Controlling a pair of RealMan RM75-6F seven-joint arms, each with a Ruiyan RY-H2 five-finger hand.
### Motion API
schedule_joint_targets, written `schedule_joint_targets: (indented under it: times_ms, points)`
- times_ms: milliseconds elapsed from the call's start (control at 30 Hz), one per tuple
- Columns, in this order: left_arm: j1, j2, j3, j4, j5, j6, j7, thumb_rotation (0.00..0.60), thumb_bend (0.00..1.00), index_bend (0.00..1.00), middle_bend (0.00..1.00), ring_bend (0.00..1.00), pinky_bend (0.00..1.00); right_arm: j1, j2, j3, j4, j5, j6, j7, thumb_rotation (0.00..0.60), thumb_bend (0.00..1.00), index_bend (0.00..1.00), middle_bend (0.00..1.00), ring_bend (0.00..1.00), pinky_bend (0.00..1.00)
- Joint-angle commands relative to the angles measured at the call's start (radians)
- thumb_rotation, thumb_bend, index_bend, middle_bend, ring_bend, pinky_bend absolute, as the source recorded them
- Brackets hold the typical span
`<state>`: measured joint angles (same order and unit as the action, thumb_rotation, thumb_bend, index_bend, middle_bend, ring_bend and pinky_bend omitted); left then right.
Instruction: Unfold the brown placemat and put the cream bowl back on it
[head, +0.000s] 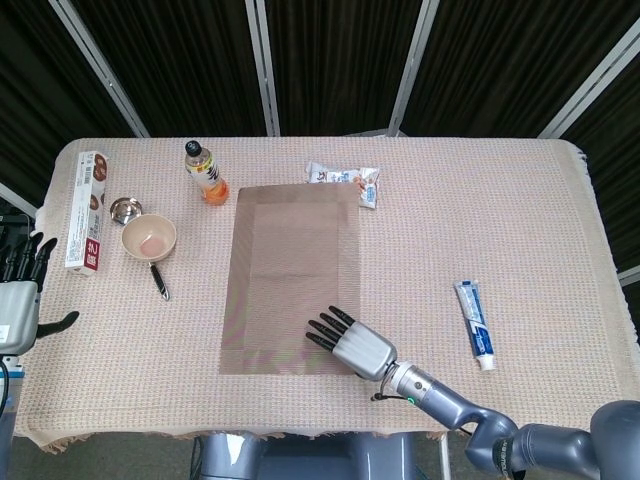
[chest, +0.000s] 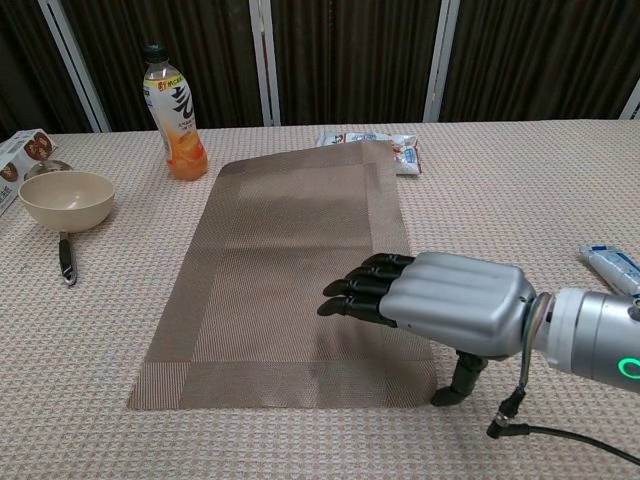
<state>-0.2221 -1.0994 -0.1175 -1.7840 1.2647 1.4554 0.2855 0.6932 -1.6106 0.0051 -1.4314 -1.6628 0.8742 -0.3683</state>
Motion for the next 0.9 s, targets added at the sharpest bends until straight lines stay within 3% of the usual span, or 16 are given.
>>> schedule_joint_targets:
  times_ms: [33,167,400,533,733,800,867,900]
  points:
    - [0.001,0.001,-0.001,-0.001,0.002,-0.001,-0.001,0.600,0.00,0.00,0.00,0.00,0.00,0.002,-0.005,-0.005,0.003,0.004,-0.002,-0.007,0.600,0.00,0.06,0.00,0.00,0.00]
    - [0.002,0.001,-0.001,-0.001,0.003,-0.004,-0.003,0.600,0.00,0.00,0.00,0.00,0.00,0.004,-0.015,-0.010,0.013,0.006,-0.002,-0.017,0.600,0.03,0.06,0.00,0.00,0.00]
    - [0.004,0.002,-0.004,0.000,0.004,-0.006,-0.007,0.600,0.00,0.00,0.00,0.00,0.00,0.012,-0.024,-0.005,0.019,0.020,-0.005,-0.020,0.600,0.17,0.06,0.00,0.00,0.00]
    - [0.004,0.002,-0.005,0.002,0.004,-0.010,-0.008,0.600,0.00,0.00,0.00,0.00,0.00,0.015,-0.023,-0.003,0.016,0.025,0.000,-0.021,0.600,0.19,0.07,0.00,0.00,0.00]
    - [0.005,0.002,-0.006,0.003,0.006,-0.013,-0.007,0.600,0.00,0.00,0.00,0.00,0.00,0.016,-0.022,-0.007,0.016,0.031,0.003,-0.024,0.600,0.24,0.14,0.00,0.00,0.00]
    - [0.005,0.002,-0.006,0.003,0.006,-0.014,-0.006,0.600,0.00,0.00,0.00,0.00,0.00,0.016,-0.021,-0.011,0.017,0.031,0.005,-0.023,0.600,0.26,0.07,0.00,0.00,0.00]
    - [0.005,0.001,-0.005,0.003,0.007,-0.015,-0.005,0.600,0.00,0.00,0.00,0.00,0.00,0.015,-0.020,-0.015,0.018,0.031,0.008,-0.019,0.600,0.29,0.14,0.00,0.00,0.00]
    - [0.005,0.001,-0.005,0.003,0.008,-0.016,-0.004,0.600,0.00,0.00,0.00,0.00,0.00,0.015,-0.020,-0.017,0.018,0.031,0.009,-0.016,0.600,0.30,0.26,0.00,0.00,0.00]
